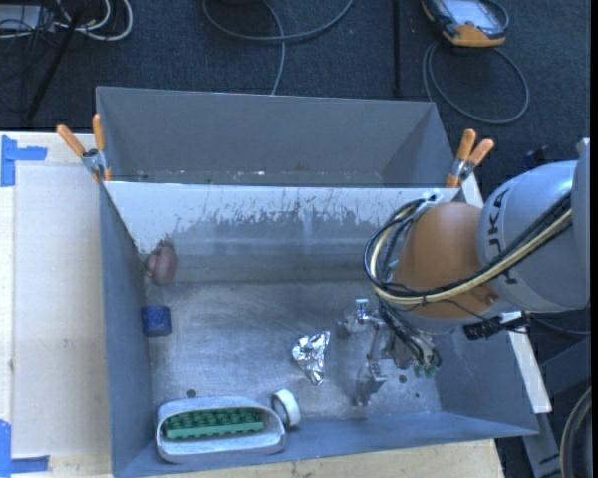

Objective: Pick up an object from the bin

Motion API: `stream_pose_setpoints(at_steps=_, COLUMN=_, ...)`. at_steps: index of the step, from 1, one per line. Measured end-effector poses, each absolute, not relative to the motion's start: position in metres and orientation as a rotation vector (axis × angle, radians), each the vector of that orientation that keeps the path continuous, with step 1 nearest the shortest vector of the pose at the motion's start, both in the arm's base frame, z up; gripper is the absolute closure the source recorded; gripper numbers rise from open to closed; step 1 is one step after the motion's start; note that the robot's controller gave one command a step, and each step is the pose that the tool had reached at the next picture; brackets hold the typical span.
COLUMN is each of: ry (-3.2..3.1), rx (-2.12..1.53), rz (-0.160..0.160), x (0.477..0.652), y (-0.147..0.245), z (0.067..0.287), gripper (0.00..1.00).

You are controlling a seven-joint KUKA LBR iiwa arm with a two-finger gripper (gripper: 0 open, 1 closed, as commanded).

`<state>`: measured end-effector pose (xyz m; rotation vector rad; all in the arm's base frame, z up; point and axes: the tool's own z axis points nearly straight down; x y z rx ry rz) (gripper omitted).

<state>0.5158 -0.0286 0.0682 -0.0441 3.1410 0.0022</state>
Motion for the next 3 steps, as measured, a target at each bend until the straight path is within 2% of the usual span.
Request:
stream_pose_setpoints(at_steps=1, ry=3.14, rx=0.109, rz=0.006, x=0.522, y=0.034, z=0.077, gripper=0.0)
stream_pose_setpoints(at_steps=2, ry=3.139, rx=0.11, rz=0.0, x=0.523, y=0.03, z=0.078, gripper=1.0)
stream_pose_setpoints(at_steps=3, ry=3.133, rx=0.034, rz=0.001, x=0.529, y=0.033, z=0.2, gripper=1.0)
